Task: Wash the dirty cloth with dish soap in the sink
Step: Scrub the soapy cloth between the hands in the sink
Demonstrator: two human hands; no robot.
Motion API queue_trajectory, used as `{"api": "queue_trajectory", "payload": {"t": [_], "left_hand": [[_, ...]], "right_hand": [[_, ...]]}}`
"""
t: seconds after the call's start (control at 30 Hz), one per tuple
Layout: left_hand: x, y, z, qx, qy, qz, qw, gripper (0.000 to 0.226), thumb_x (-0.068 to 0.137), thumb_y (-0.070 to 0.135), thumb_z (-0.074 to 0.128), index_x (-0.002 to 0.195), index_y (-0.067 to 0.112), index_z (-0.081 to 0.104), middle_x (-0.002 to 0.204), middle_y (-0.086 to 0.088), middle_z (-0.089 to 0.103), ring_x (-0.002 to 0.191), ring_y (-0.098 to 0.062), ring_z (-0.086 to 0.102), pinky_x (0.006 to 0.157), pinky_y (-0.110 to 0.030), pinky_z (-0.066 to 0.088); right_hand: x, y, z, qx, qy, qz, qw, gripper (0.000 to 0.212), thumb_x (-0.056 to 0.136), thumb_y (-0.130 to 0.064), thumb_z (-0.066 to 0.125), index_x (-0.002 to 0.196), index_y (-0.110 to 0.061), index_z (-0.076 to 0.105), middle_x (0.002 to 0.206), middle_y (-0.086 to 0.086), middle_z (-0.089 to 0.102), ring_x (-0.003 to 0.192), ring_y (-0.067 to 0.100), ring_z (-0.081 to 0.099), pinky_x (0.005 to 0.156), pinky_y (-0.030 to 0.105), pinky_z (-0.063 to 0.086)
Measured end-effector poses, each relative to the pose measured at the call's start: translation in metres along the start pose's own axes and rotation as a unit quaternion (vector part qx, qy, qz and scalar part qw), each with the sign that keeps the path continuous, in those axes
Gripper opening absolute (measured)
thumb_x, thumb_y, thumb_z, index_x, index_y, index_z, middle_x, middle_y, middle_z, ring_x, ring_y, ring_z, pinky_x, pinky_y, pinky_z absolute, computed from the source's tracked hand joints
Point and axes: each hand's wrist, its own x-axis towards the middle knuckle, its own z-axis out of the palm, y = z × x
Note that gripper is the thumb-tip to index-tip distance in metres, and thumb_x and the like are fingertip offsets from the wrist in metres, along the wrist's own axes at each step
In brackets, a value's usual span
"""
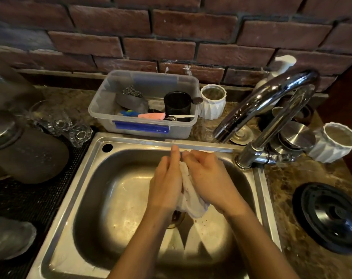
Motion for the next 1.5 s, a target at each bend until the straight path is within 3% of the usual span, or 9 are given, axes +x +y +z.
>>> {"api": "queue_trajectory", "payload": {"t": [0.13, 0.23, 0.43, 0.63, 0.83, 1.03, 1.17, 1.3, 1.5], "left_hand": [[0.000, 0.003, -0.001, -0.032, 0.036, 0.048, 0.998, 0.040, 0.098, 0.053, 0.052, 0.076, 0.023, 0.068, 0.083, -0.008, 0.073, 0.087, -0.030, 0.072, 0.082, -0.050, 0.058], [0.003, 0.009, -0.002, -0.163, 0.130, 0.010, 0.978, 0.028, 0.100, 0.041, 0.057, 0.079, 0.025, 0.065, 0.095, -0.015, 0.071, 0.094, -0.034, 0.071, 0.089, -0.053, 0.057], [-0.007, 0.010, 0.012, -0.069, 0.089, 0.090, 0.990, 0.037, 0.085, 0.065, 0.058, 0.093, 0.030, 0.065, 0.089, 0.010, 0.072, 0.085, -0.006, 0.069, 0.074, -0.027, 0.058], [-0.004, -0.006, 0.014, -0.015, 0.103, 0.066, 0.992, 0.037, 0.099, 0.045, 0.055, 0.078, 0.020, 0.072, 0.072, 0.004, 0.074, 0.076, -0.012, 0.073, 0.071, -0.031, 0.059], [-0.017, -0.006, 0.017, -0.071, 0.119, 0.060, 0.989, 0.042, 0.102, 0.042, 0.052, 0.069, 0.018, 0.063, 0.063, 0.002, 0.066, 0.065, -0.012, 0.065, 0.064, -0.029, 0.049], [-0.008, -0.029, 0.017, -0.116, 0.051, 0.021, 0.992, 0.012, 0.101, 0.027, 0.057, 0.110, 0.033, 0.061, 0.111, -0.003, 0.068, 0.099, -0.021, 0.068, 0.074, -0.033, 0.057], [-0.019, -0.010, 0.022, -0.068, 0.061, 0.097, 0.991, 0.021, 0.103, 0.022, 0.054, 0.116, 0.038, 0.055, 0.103, 0.018, 0.055, 0.091, -0.006, 0.059, 0.053, -0.010, 0.049], [0.000, -0.007, 0.015, 0.015, 0.108, 0.144, 0.984, 0.022, 0.102, 0.016, 0.054, 0.119, 0.031, 0.052, 0.102, 0.019, 0.052, 0.097, -0.004, 0.056, 0.069, -0.009, 0.041], [0.004, -0.025, 0.015, -0.057, -0.024, 0.015, 0.998, 0.037, 0.104, 0.049, 0.043, 0.102, 0.028, 0.074, 0.102, -0.004, 0.076, 0.097, -0.021, 0.072, 0.089, -0.041, 0.058]], "right_hand": [[-0.008, 0.003, 0.005, 0.178, 0.058, 0.053, 0.981, 0.027, 0.098, -0.061, 0.046, 0.109, -0.040, 0.059, 0.103, -0.005, 0.070, 0.099, 0.012, 0.067, 0.092, 0.041, 0.053], [-0.017, 0.020, 0.017, 0.353, 0.074, 0.106, 0.927, 0.057, 0.074, -0.086, 0.053, 0.113, -0.045, 0.064, 0.114, -0.002, 0.074, 0.106, 0.013, 0.071, 0.094, 0.040, 0.056], [-0.030, 0.020, 0.033, 0.148, 0.176, 0.004, 0.973, 0.038, 0.092, -0.064, 0.049, 0.094, -0.029, 0.065, 0.082, -0.007, 0.076, 0.076, 0.002, 0.073, 0.066, 0.027, 0.061], [-0.028, 0.016, 0.023, 0.110, 0.128, 0.063, 0.984, 0.060, 0.101, -0.058, 0.038, 0.069, -0.019, 0.071, 0.062, -0.007, 0.072, 0.059, -0.002, 0.066, 0.057, 0.019, 0.048], [-0.016, 0.027, 0.016, -0.065, 0.091, 0.132, 0.985, 0.034, 0.099, -0.037, 0.051, 0.082, -0.015, 0.070, 0.076, -0.003, 0.065, 0.082, 0.019, 0.066, 0.068, 0.029, 0.044], [-0.026, 0.013, 0.016, 0.091, 0.161, 0.071, 0.980, 0.039, 0.099, -0.035, 0.057, 0.072, -0.011, 0.072, 0.071, 0.004, 0.075, 0.069, 0.013, 0.070, 0.068, 0.030, 0.052], [-0.012, 0.029, 0.015, -0.025, 0.117, 0.115, 0.986, 0.036, 0.100, -0.037, 0.051, 0.076, -0.019, 0.072, 0.075, 0.000, 0.072, 0.085, 0.021, 0.070, 0.068, 0.029, 0.049], [-0.035, 0.034, 0.028, 0.040, 0.082, 0.142, 0.986, 0.045, 0.103, -0.037, 0.048, 0.073, -0.013, 0.072, 0.075, 0.004, 0.075, 0.077, 0.019, 0.070, 0.072, 0.033, 0.053], [-0.034, 0.030, 0.022, 0.153, 0.117, 0.087, 0.977, 0.045, 0.102, -0.046, 0.048, 0.071, -0.022, 0.072, 0.070, -0.001, 0.075, 0.071, 0.008, 0.072, 0.065, 0.023, 0.054]]}}
